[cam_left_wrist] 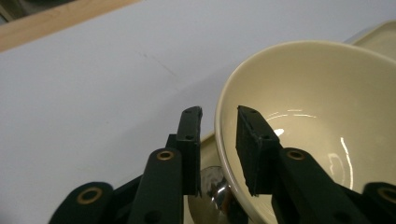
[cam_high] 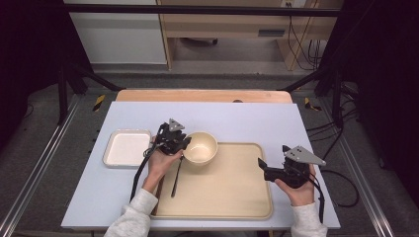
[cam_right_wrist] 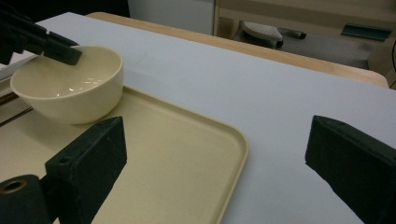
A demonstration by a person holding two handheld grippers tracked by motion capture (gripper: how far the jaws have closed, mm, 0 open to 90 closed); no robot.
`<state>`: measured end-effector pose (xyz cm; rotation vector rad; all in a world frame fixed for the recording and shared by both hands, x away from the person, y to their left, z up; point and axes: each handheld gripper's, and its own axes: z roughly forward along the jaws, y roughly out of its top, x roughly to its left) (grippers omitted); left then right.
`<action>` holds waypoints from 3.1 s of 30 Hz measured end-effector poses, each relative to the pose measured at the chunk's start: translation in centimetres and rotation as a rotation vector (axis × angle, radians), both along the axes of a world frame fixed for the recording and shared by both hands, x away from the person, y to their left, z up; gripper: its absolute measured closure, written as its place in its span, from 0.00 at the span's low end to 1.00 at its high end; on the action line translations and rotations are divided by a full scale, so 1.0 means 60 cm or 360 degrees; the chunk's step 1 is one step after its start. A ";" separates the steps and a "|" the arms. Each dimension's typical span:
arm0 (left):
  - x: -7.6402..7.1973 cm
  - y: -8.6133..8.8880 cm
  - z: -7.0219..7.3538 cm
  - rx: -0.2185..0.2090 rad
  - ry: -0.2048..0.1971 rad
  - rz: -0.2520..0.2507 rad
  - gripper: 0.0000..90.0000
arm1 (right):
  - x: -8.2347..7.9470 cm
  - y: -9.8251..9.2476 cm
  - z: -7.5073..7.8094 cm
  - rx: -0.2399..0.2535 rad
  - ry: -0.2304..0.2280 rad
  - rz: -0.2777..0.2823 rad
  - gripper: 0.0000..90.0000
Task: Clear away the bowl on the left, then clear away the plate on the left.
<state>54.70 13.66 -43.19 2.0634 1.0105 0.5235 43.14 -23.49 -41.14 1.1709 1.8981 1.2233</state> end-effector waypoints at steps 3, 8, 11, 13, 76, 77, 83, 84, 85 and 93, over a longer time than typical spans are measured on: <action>-0.008 0.008 0.012 -0.0009 -0.0053 -0.0015 0.68 | 0.000 0.000 0.000 0.0004 0.0003 -0.0001 0.06; -0.033 0.037 0.036 -0.0072 -0.0132 -0.0035 0.58 | 0.001 0.002 -0.001 -0.0004 0.0008 -0.0001 0.06; -0.044 0.052 0.046 -0.0109 -0.0166 -0.0008 0.52 | 0.001 0.001 -0.001 -0.0004 0.0009 -0.0003 0.06; -0.052 0.063 0.050 -0.0138 -0.0179 0.0002 0.49 | 0.001 0.001 -0.001 -0.0004 0.0009 -0.0003 0.06; -0.102 0.349 0.049 -0.0189 -0.0273 0.0427 0.27 | 0.002 0.001 0.000 0.0015 0.0018 -0.0013 0.06; -0.102 0.349 0.049 -0.0189 -0.0273 0.0427 0.27 | 0.002 0.001 0.000 0.0015 0.0018 -0.0013 0.06; -0.085 0.362 0.035 -0.0184 -0.0213 0.0468 0.29 | 0.005 0.002 -0.005 0.0000 0.0032 -0.0010 0.06; -0.081 0.363 0.032 -0.0170 -0.0198 0.0471 0.29 | 0.005 0.002 -0.005 0.0004 0.0034 -0.0009 0.06; -0.079 0.364 0.030 -0.0174 -0.0188 0.0474 0.29 | 0.004 0.003 -0.005 -0.0003 0.0028 -0.0010 0.06; -0.060 0.373 0.013 -0.0147 -0.0121 0.0525 0.30 | 0.006 0.002 -0.008 0.0008 0.0039 -0.0005 0.06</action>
